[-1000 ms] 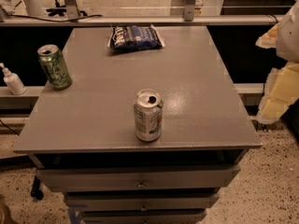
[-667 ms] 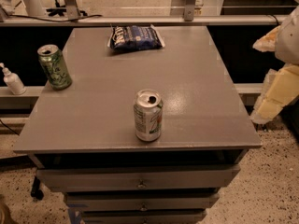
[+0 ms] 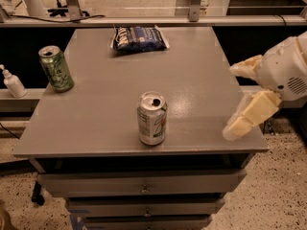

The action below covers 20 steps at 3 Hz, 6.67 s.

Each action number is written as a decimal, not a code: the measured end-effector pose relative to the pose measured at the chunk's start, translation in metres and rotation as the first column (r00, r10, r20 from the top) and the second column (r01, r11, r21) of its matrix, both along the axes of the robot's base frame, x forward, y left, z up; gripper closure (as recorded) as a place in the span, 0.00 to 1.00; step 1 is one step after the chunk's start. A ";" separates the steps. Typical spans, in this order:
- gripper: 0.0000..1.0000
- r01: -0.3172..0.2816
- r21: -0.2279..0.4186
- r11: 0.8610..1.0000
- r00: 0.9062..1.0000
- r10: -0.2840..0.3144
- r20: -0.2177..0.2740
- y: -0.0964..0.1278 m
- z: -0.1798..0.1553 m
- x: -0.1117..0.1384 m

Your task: Move 7up can near blue chip bag

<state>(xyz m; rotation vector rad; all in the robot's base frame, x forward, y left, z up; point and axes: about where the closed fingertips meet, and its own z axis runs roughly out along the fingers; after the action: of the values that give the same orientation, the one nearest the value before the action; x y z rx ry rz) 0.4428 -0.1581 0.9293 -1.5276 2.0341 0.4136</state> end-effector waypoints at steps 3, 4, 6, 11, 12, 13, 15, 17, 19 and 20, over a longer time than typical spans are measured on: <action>0.00 -0.151 0.377 0.914 0.989 0.136 0.066 0.087 -0.020 -0.033; 0.00 -0.150 0.373 0.916 0.989 0.135 0.066 0.087 -0.021 -0.033; 0.00 -0.154 0.457 0.876 0.986 0.105 0.130 0.091 -0.036 -0.027; 0.41 -0.168 0.703 0.691 0.976 0.018 0.217 0.154 -0.065 -0.002; 0.64 -0.177 0.706 0.686 0.972 0.010 0.234 0.159 -0.060 0.000; 0.88 -0.182 0.696 0.695 0.967 -0.002 0.255 0.155 -0.052 0.004; 1.00 -0.156 0.600 0.785 0.948 -0.053 0.315 0.080 0.001 0.024; 1.00 -0.151 0.594 0.790 0.945 -0.060 0.320 0.079 -0.005 0.033; 1.00 -0.113 0.571 0.813 0.927 -0.121 0.356 0.045 -0.026 0.107; 1.00 -0.093 0.576 0.812 0.910 -0.166 0.380 0.027 -0.028 0.151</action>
Offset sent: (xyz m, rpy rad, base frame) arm -0.0490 0.1174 -0.0377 0.5756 -0.0429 0.2035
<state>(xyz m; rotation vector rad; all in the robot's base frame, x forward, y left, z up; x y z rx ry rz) 0.5937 -0.1306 0.9012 -1.0704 1.4138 0.5783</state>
